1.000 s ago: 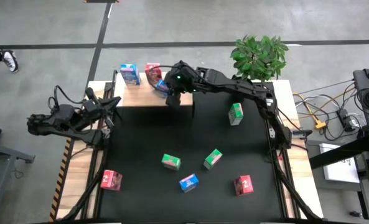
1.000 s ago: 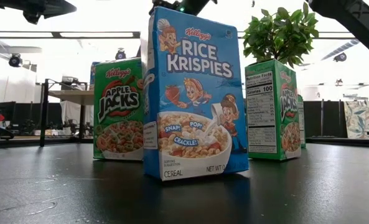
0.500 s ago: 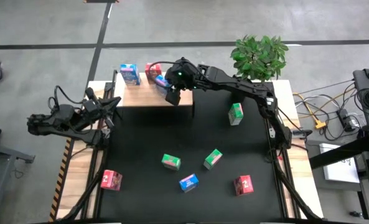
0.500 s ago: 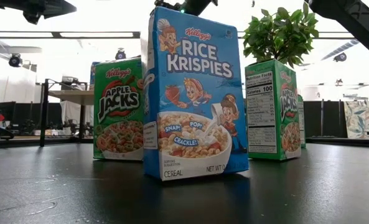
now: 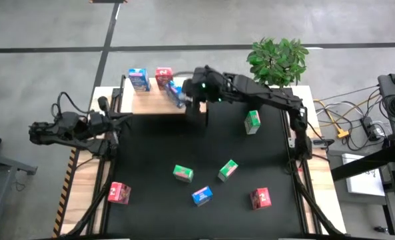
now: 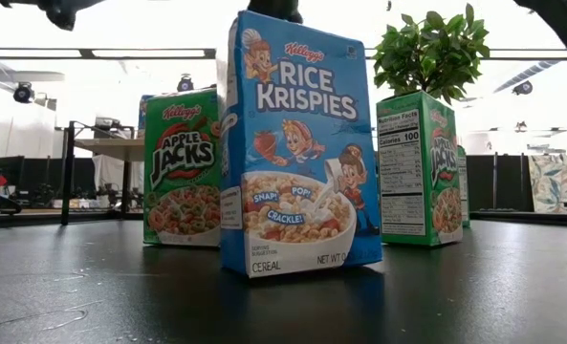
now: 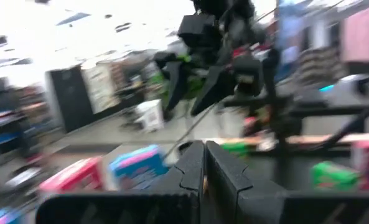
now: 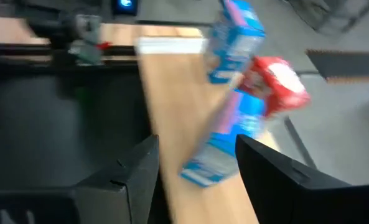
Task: Stack cereal on shelf
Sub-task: Put the top blue cereal box on the shelf aligned with the other blue cereal box
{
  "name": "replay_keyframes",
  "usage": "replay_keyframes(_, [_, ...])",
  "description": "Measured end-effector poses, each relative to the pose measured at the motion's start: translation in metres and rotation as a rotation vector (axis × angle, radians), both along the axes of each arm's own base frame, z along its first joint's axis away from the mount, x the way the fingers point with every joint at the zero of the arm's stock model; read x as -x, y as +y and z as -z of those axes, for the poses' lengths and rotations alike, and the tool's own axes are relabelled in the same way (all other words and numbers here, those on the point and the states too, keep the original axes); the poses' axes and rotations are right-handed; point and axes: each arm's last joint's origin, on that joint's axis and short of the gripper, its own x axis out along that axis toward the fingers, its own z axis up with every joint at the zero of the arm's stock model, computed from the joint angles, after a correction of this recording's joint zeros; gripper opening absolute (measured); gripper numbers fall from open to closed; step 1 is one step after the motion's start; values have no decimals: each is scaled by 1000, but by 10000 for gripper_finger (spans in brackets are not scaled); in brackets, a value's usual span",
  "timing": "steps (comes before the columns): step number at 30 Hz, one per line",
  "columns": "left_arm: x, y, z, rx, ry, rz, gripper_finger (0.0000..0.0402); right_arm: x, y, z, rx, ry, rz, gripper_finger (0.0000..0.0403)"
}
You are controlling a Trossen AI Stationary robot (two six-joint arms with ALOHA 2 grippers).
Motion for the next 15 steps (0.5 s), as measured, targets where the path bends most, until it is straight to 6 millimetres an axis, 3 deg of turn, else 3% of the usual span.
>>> replay_keyframes(8, [-26,-6,-2,16,21,50,0,4,70,22,97,98,-129,157])
replay_keyframes(15, [-51,-10,-11,1,25,47,0,20,102,51,104,93,-204,137])
